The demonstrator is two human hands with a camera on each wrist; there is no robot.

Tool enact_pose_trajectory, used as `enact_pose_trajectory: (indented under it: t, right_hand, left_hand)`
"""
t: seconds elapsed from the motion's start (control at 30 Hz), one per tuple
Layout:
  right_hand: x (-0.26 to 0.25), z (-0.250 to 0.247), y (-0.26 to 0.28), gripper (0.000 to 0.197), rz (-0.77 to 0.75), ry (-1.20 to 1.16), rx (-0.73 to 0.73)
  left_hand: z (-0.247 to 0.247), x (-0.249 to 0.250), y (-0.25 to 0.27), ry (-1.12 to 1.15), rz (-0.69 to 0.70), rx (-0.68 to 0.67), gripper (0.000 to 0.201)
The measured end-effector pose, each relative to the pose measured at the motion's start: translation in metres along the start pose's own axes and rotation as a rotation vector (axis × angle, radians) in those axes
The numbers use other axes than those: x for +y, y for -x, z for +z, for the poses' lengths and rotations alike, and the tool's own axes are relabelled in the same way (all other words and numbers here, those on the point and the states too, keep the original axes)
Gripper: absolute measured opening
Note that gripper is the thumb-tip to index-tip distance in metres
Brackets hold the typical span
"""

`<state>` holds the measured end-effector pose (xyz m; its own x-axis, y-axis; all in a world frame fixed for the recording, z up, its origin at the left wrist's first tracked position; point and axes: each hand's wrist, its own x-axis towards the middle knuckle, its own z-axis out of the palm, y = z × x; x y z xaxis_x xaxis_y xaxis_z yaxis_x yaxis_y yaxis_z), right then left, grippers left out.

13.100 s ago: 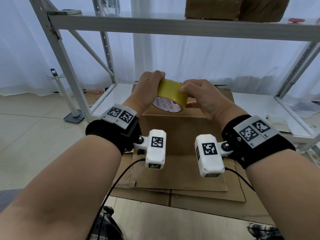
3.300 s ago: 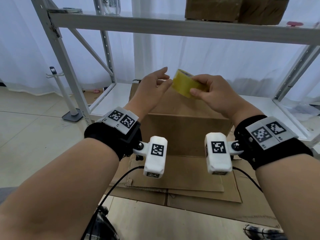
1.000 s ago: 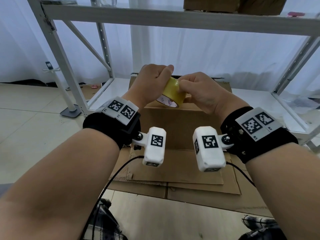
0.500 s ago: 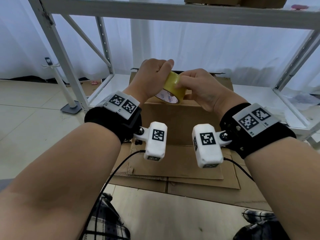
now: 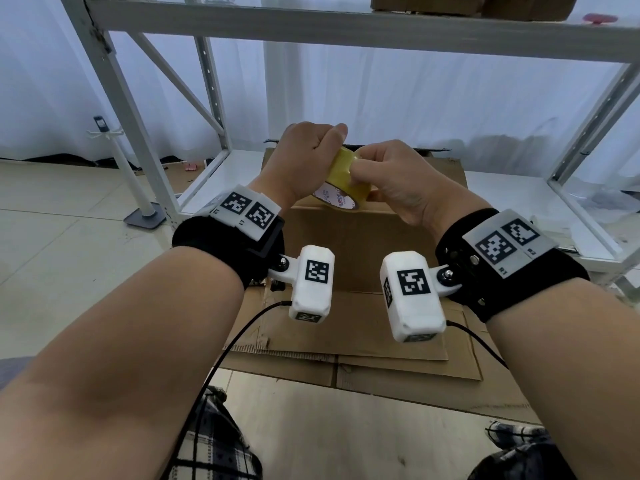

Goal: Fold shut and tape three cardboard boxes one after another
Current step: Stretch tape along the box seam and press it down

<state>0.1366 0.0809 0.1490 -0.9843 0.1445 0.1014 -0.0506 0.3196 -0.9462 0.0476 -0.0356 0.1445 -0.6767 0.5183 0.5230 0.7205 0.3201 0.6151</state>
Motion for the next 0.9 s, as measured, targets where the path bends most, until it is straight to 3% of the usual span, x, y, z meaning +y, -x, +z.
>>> enact_pose_trajectory:
  t: [0.07, 0.17, 0.23, 0.37, 0.47, 0.6, 0.63, 0.73, 0.8, 0.9]
  right_hand:
    - [0.002, -0.001, 0.000, 0.006, 0.009, 0.010, 0.024]
    - [0.005, 0.000, 0.000, 0.022, 0.019, 0.001, 0.040]
    - [0.003, 0.001, 0.000, 0.006, 0.044, -0.040, 0.031]
    - [0.001, 0.000, -0.002, 0.020, 0.010, -0.015, 0.008]
    - [0.006, 0.000, -0.002, 0.014, -0.009, 0.000, 0.019]
    - [0.009, -0.001, -0.003, 0.025, -0.028, -0.052, 0.041]
    - [0.008, -0.001, -0.003, 0.023, -0.073, -0.071, 0.067]
    - [0.008, 0.001, -0.005, 0.014, -0.412, 0.103, 0.229]
    - [0.009, 0.003, -0.007, 0.003, -0.550, 0.252, 0.344]
    - [0.008, 0.001, -0.009, 0.017, -0.657, 0.264, 0.379]
  left_hand:
    - [-0.001, 0.000, 0.000, 0.010, -0.001, 0.000, 0.049]
    - [-0.001, 0.001, 0.000, 0.012, -0.018, -0.008, 0.049]
    - [-0.001, 0.002, 0.000, 0.008, -0.027, -0.011, 0.049]
    - [-0.001, 0.003, 0.001, 0.003, -0.016, -0.009, 0.050]
    - [-0.003, 0.003, 0.002, 0.022, -0.030, -0.018, 0.049]
    - [-0.005, 0.007, 0.000, 0.094, -0.125, -0.017, 0.046]
    - [-0.006, 0.008, -0.002, 0.149, -0.198, -0.003, 0.045]
    - [-0.007, 0.015, -0.006, 0.396, -0.456, -0.004, 0.042]
    - [-0.004, 0.020, -0.005, 0.518, -0.529, -0.095, 0.047]
    - [0.001, 0.025, -0.002, 0.680, -0.601, -0.202, 0.047]
